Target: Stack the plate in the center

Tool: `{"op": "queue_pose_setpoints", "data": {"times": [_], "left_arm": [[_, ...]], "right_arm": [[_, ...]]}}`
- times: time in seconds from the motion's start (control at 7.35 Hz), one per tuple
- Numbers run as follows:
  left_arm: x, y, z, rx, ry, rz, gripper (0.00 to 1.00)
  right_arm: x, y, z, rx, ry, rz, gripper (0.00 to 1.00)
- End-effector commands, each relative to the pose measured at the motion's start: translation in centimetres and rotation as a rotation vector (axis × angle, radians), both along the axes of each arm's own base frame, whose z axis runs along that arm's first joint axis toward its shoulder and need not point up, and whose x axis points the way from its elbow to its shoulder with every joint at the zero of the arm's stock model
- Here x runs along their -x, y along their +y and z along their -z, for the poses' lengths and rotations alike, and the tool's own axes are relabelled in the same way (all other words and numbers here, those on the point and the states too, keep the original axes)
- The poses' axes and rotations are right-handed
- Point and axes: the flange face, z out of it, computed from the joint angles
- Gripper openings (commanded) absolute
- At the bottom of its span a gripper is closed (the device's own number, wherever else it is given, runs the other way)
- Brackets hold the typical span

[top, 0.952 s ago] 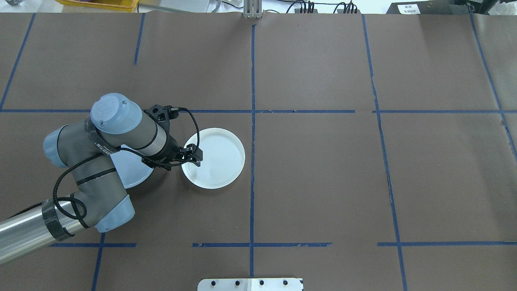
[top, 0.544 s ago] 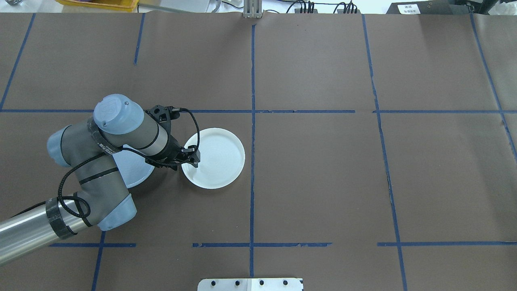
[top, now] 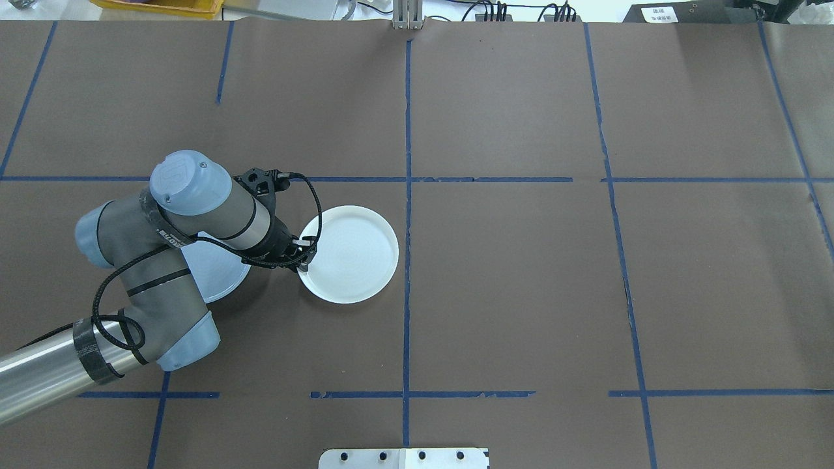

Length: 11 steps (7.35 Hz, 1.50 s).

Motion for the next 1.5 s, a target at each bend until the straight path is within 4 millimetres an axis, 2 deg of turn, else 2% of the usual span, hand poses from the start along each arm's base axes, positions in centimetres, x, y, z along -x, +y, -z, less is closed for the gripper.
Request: {"op": "queue_pose_setpoints", "data": {"times": [0.0, 0.14, 0.27, 0.41, 0.82, 1.09, 1.36], "left_arm": [[5.9, -2.2, 1.9, 0.023, 0.069, 0.007, 0.0], [9.8, -2.9, 1.8, 0.064, 0.112, -0.019, 0.0], [12.0, -3.8, 2.3, 0.068, 0.136, -0.013, 0.0], [12.9, -3.3, 0.2, 0.042, 0.12, -0.031, 0.0], [18.0, -3.0, -9.0, -0.078, 0.026, -0.092, 0.0], [20.3, -2.6, -12.2, -0.111, -0.006, -0.114, 0.0], [20.9, -2.5, -13.2, -0.111, -0.015, -0.118, 0.0]], "right_arm": [[-0.1, 0.0, 0.0, 0.0, 0.001, -0.001, 1.0], [0.0, 0.0, 0.0, 0.001, 0.001, -0.001, 1.0], [-0.1, 0.0, 0.0, 0.0, -0.001, -0.001, 1.0], [0.0, 0.0, 0.0, 0.001, -0.001, -0.001, 1.0], [0.0, 0.0, 0.0, 0.0, -0.001, 0.0, 1.0], [0.0, 0.0, 0.0, 0.0, 0.001, 0.0, 1.0], [0.0, 0.0, 0.0, 0.001, -0.001, -0.001, 1.0]]}}
